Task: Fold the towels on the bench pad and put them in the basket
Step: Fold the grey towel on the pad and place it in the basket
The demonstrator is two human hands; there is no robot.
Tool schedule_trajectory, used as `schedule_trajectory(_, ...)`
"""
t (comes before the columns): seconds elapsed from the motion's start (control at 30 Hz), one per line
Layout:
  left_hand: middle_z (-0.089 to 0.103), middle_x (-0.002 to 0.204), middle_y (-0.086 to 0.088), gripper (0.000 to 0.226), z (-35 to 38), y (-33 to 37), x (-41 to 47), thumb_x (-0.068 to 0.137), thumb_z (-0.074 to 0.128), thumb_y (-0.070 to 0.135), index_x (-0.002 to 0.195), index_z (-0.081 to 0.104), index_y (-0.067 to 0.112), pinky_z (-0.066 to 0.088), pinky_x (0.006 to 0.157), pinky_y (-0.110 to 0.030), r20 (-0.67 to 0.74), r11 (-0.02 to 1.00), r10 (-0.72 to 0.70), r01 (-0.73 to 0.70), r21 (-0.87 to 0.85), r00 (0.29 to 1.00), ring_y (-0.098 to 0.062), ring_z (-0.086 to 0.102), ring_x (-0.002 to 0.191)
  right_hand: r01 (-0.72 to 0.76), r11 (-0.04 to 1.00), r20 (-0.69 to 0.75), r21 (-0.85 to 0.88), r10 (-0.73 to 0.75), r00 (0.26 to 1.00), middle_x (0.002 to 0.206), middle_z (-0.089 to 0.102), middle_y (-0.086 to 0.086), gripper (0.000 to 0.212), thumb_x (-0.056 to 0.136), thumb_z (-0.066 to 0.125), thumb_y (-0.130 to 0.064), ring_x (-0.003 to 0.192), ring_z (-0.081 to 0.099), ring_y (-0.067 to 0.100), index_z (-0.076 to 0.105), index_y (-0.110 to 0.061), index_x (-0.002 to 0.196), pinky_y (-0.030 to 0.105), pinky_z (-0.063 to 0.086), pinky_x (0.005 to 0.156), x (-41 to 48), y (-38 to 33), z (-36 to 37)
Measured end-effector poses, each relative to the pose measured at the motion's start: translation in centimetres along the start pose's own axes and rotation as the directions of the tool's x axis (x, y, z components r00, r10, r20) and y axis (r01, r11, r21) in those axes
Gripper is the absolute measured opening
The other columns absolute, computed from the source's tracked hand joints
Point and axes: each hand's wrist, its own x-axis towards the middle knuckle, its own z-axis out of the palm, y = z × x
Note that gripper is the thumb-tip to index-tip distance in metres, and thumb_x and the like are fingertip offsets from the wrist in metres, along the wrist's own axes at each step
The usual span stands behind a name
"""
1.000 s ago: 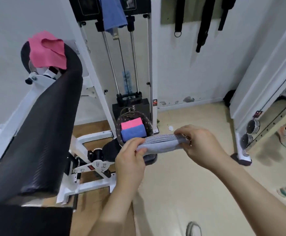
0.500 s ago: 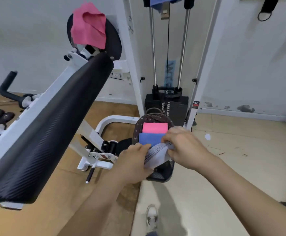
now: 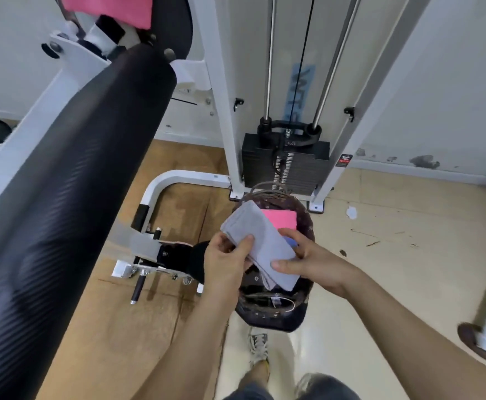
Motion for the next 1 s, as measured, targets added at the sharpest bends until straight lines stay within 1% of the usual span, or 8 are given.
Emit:
schedule_trajectory(0.17, 0.058, 0.102, -0.002, 0.038, -1.4, -1.5, 2.0, 0.089, 0.062, 0.012, 0.119, 0.04, 0.019, 0.056, 0.059, -0.028, -0.184, 0.975, -0.109, 0.141, 0.173, 0.977, -0.017, 0.062, 0.085, -0.137, 0.916, -0.129, 0.377, 0.198, 0.972, 0.103, 0.066, 0.0, 0.046, 0.086, 0.067, -0.011, 0.069, 0.067, 0.018, 0.045, -0.032, 0.122, 0.031, 0.053, 0.065, 1.4, 1.3, 0.4)
schedule_trajectory(0.3, 0.057, 0.096, 0.0, 0.028, -1.5, -3.0, 1.9, 0.091, 0.053, 0.014, 0.111, 0.039, 0.029, 0.053, 0.047, -0.023, -0.133, 0.889, -0.051, 0.106, 0.445, 0.99, -0.024, 0.066, 0.076, -0.111, 0.841, -0.188, 0.53, 0.244, 0.951, 0.101, 0.063, 0.001, 0.035, 0.088, 0.067, -0.017, 0.075, 0.063, 0.022, 0.041, -0.029, 0.109, 0.037, 0.056, 0.065, 1.9, 3.2, 1.3)
schedule_trajectory(0.37, 0.059, 0.094, 0.003, 0.023, -1.5, -4.1, 2.0, 0.092, 0.049, 0.02, 0.108, 0.037, 0.032, 0.058, 0.057, -0.034, -0.1, 0.802, -0.064, 0.111, 0.587, 0.993, -0.024, 0.071, 0.064, -0.042, 0.919, -0.275, 0.391, 0.16, 0.948, 0.109, 0.057, 0.0, 0.036, 0.083, 0.072, -0.016, 0.087, 0.06, 0.023, 0.045, -0.031, 0.102, 0.039, 0.058, 0.07, 2.1, 4.1, 1.8)
schedule_trajectory(0.43, 0.062, 0.09, 0.002, 0.021, -1.3, -5.2, 2.3, 0.093, 0.047, 0.028, 0.109, 0.034, 0.033, 0.059, 0.067, -0.039, -0.078, 0.681, -0.105, 0.129, 0.721, 0.991, -0.021, 0.071, 0.059, 0.035, 0.999, -0.403, -0.033, -0.045, 0.914, 0.113, 0.051, 0.005, 0.04, 0.073, 0.075, -0.013, 0.09, 0.054, 0.022, 0.049, -0.037, 0.09, 0.031, 0.051, 0.077, 2.6, 5.5, 2.0)
schedule_trajectory(0.5, 0.065, 0.087, -0.002, 0.021, -1.0, -5.9, 2.8, 0.091, 0.048, 0.037, 0.104, 0.033, 0.031, 0.055, 0.071, -0.04, -0.069, 0.524, -0.093, 0.108, 0.845, 0.993, -0.027, 0.07, 0.069, 0.038, 0.926, -0.382, -0.375, -0.192, 0.904, 0.118, 0.047, 0.007, 0.044, 0.068, 0.076, -0.008, 0.097, 0.049, 0.019, 0.05, -0.033, 0.092, 0.02, 0.04, 0.081, 3.1, 6.3, 1.9)
schedule_trajectory(0.6, 0.066, 0.096, -0.008, 0.028, -1.1, -6.6, 3.6, 0.09, 0.052, 0.04, 0.104, 0.038, 0.021, 0.048, 0.076, -0.037, -0.04, 0.365, -0.045, 0.054, 0.929, 0.998, -0.034, 0.064, 0.09, -0.064, 0.735, -0.306, -0.676, -0.201, 0.931, 0.124, 0.043, 0.005, 0.046, 0.071, 0.073, -0.008, 0.097, 0.058, 0.026, 0.054, -0.021, 0.11, 0.029, 0.047, 0.081, 3.6, 6.4, 1.5)
schedule_trajectory(0.73, 0.066, 0.096, -0.011, 0.031, -1.2, -7.0, 4.8, 0.093, 0.051, 0.04, 0.109, 0.041, 0.015, 0.05, 0.074, -0.039, 0.069, 0.162, 0.007, -0.069, 0.984, 0.998, -0.034, 0.064, 0.088, -0.133, 0.557, -0.238, -0.82, -0.121, 0.964, 0.12, 0.044, 0.007, 0.035, 0.081, 0.064, -0.014, 0.09, 0.063, 0.032, 0.059, -0.02, 0.115, 0.031, 0.049, 0.081, 4.5, 5.4, 1.5)
schedule_trajectory(1.0, 0.068, 0.097, -0.006, 0.04, -0.4, -8.2, 6.8, 0.094, 0.054, 0.022, 0.13, 0.038, 0.013, 0.04, 0.058, -0.034, 0.25, -0.375, -0.051, -0.251, 0.892, 0.967, -0.028, 0.066, 0.089, -0.179, 0.453, -0.196, -0.873, 0.009, 0.981, 0.126, 0.039, 0.015, 0.034, 0.083, 0.054, -0.001, 0.093, 0.062, 0.035, 0.061, -0.008, 0.115, 0.035, 0.051, 0.085, 6.8, 5.5, 1.8)
